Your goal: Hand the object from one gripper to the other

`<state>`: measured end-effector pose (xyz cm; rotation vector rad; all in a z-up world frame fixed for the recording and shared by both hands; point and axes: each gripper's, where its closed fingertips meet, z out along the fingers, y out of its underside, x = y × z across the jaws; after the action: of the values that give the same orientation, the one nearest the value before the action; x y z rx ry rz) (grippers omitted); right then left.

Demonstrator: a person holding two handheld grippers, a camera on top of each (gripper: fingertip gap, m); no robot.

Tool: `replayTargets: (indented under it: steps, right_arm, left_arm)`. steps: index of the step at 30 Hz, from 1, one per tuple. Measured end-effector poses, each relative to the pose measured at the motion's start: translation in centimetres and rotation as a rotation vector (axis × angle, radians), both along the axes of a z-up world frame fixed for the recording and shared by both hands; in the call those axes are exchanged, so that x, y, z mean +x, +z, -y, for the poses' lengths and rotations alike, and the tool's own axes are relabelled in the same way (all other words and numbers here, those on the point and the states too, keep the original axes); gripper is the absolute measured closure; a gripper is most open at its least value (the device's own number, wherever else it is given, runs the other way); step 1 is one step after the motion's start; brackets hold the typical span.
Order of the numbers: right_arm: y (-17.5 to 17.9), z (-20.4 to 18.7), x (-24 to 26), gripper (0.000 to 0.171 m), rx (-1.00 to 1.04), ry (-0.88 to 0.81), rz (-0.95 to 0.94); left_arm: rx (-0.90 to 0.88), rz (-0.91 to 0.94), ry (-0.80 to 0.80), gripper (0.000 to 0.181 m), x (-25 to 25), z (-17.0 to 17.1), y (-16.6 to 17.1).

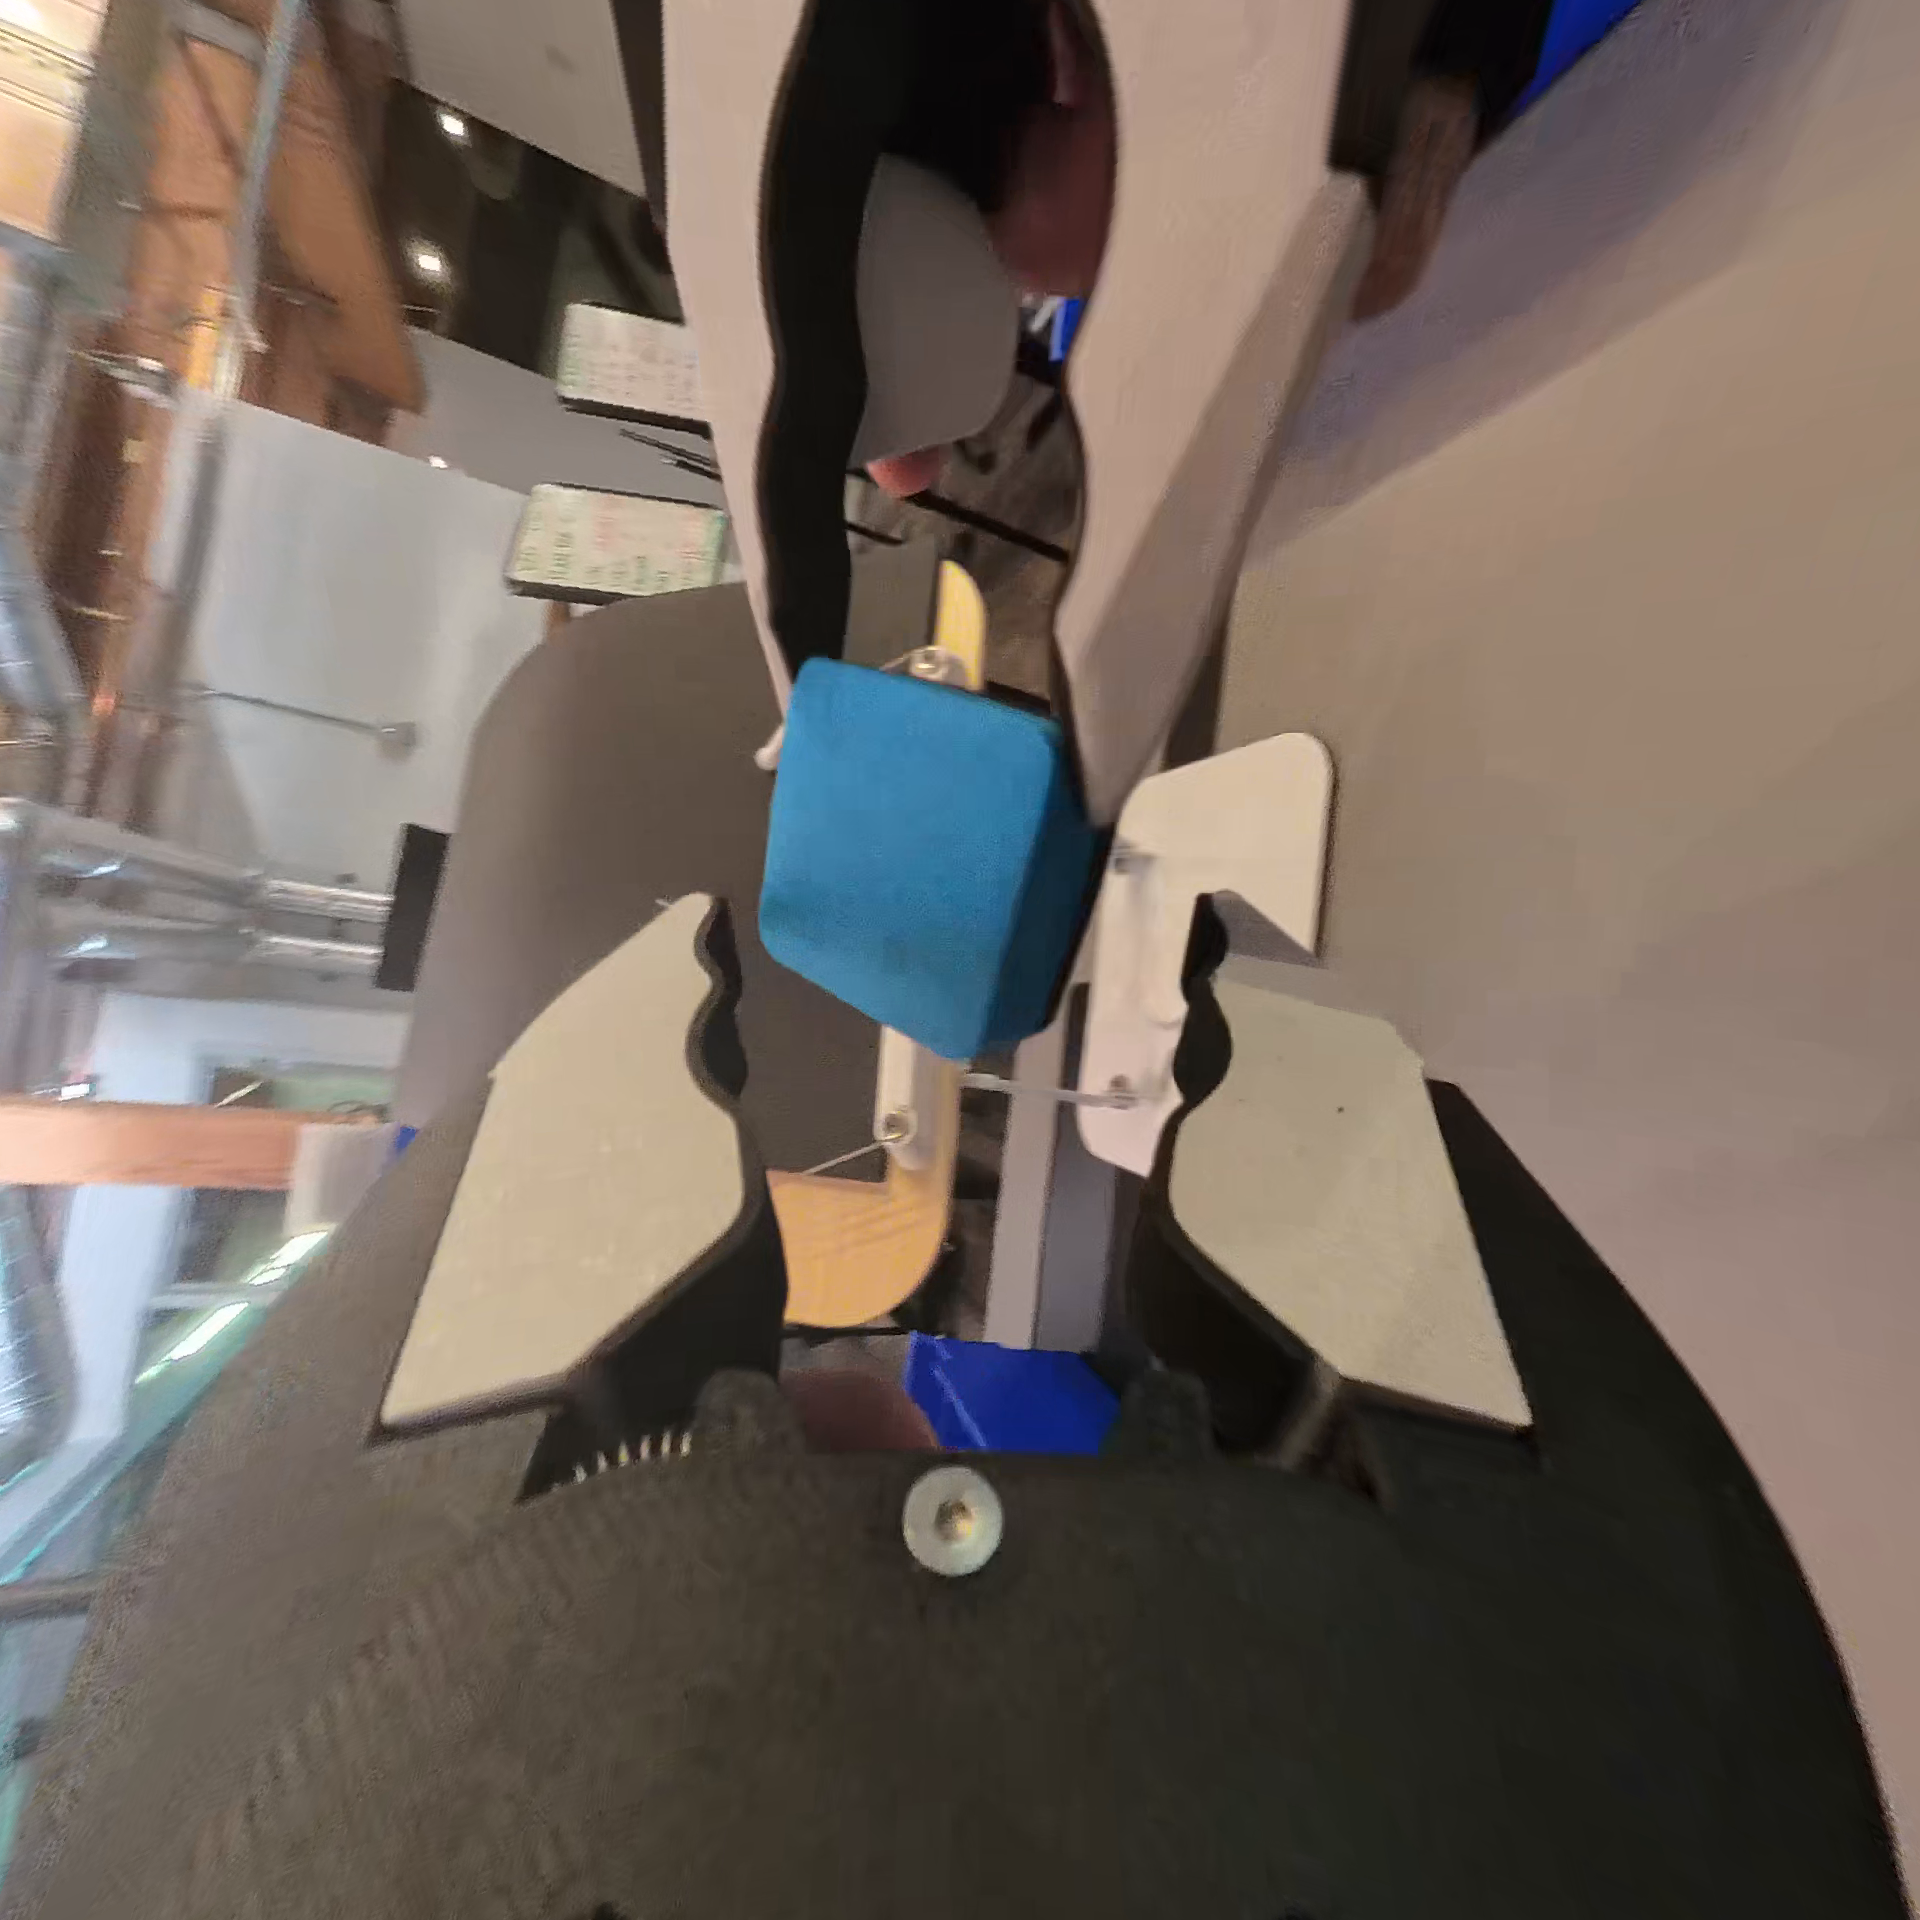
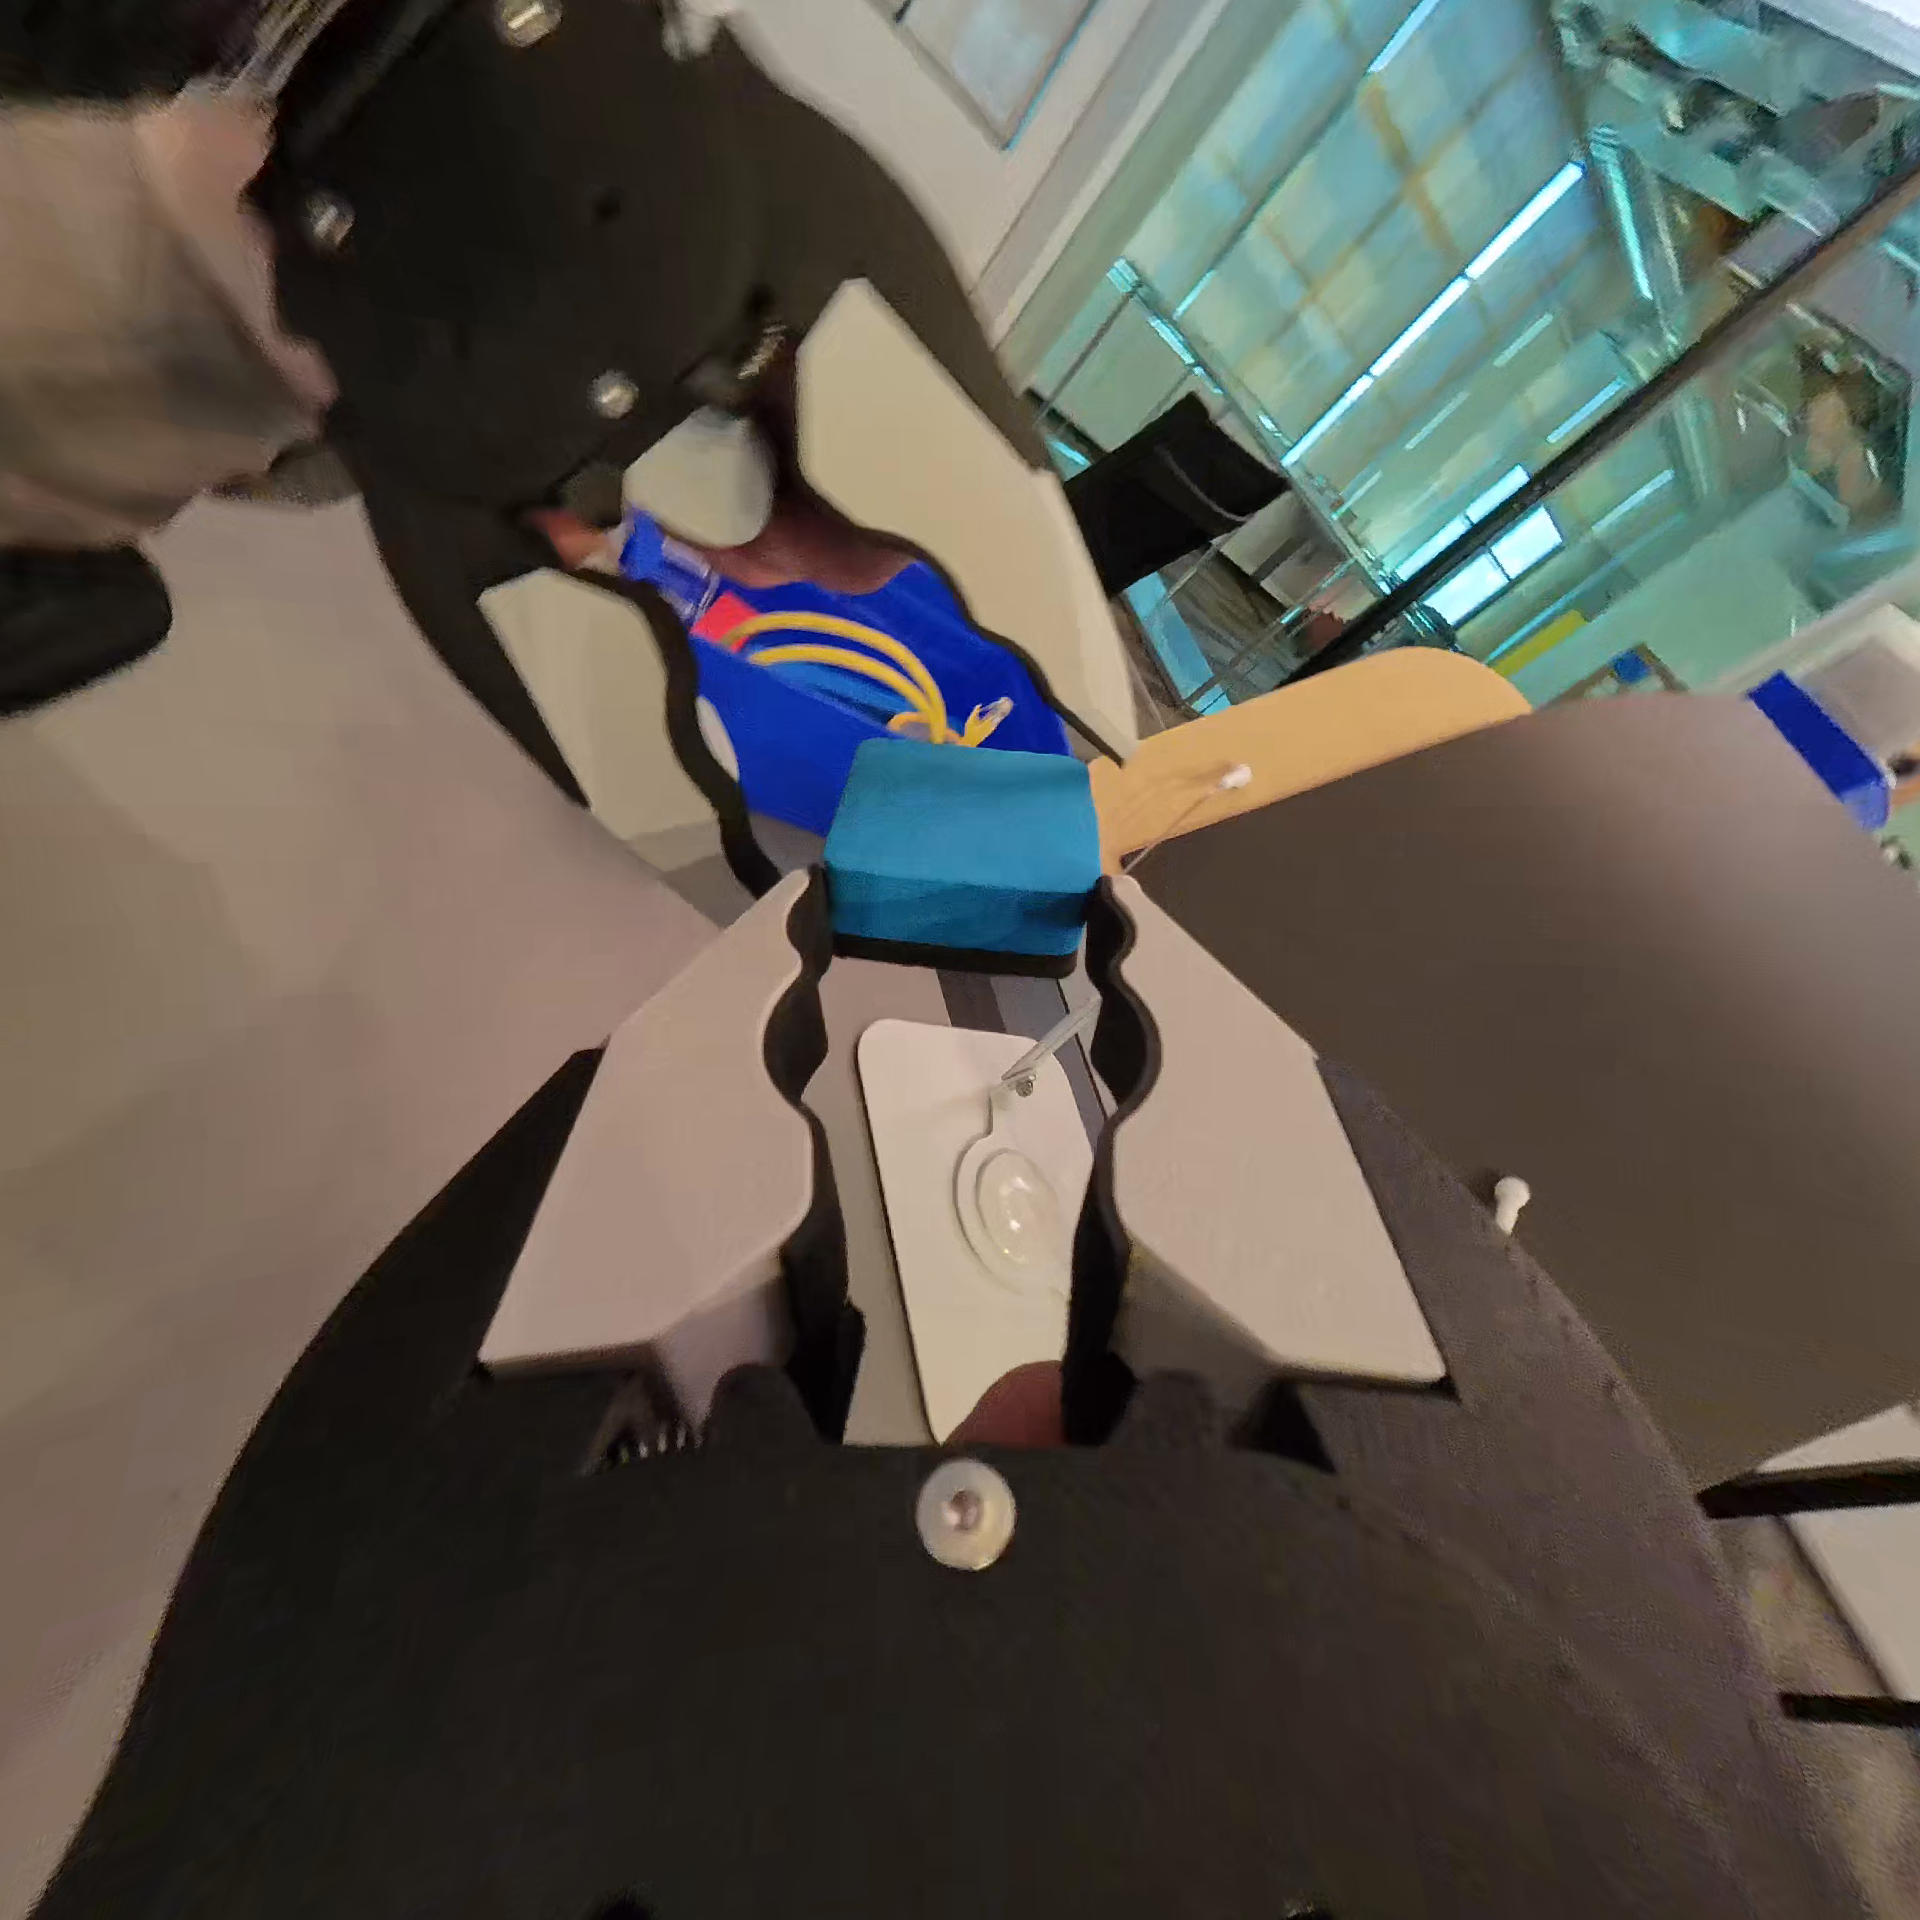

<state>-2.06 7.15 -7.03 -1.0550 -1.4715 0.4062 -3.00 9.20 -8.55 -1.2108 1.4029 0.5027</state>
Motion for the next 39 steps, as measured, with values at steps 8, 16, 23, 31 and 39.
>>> replayTargets:
  steps: [8,16,23,31,39]
  right_arm:
    - [1.4,-0.9,-0.7,0.124,-0.465,0.03,-0.233]
    - [0.5,-0.7,-1.4,0.123,-0.514,0.021,-0.205]
    - [1.2,-0.1,-0.6,0.101,-0.332,0.038,-0.155]
    - [2.3,5.6,1.9,0.076,-0.833,0.645,-0.258]
    - [1.6,8.9,0.8,0.11,-0.903,0.813,-0.185]
  left_arm:
    - [0.329,-0.048,0.08,0.117,0.1,-1.7,2.4]
    - [0.39,-0.083,0.116,0.156,0.0,-2.3,2.1]
    - [0.332,0.027,0.014,0.157,0.7,-1.1,2.6]
    - [0.197,0.239,-0.45,0.157,5.3,6.5,4.3]
    - [0.217,0.084,-0.459,0.156,7.1,7.2,2.4]
